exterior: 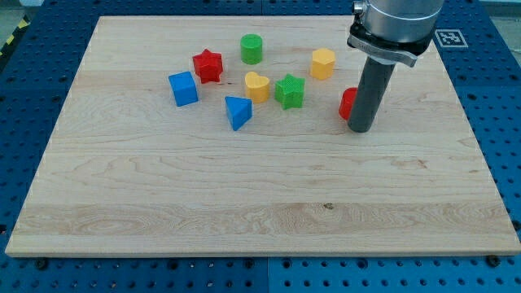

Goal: Slide blue triangle towards right

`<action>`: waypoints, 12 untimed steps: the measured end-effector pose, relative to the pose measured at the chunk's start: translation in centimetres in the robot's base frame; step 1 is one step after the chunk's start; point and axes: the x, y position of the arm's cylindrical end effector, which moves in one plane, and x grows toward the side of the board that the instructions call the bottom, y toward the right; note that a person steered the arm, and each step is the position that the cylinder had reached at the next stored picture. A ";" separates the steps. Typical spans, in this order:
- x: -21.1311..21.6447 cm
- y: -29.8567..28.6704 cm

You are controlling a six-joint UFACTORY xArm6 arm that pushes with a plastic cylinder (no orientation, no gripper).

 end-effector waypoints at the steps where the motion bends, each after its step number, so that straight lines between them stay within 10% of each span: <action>1: -0.3 0.1; 4: 5.7 -5.5; 7: 6.1 -25.6; 12: -6.1 -21.7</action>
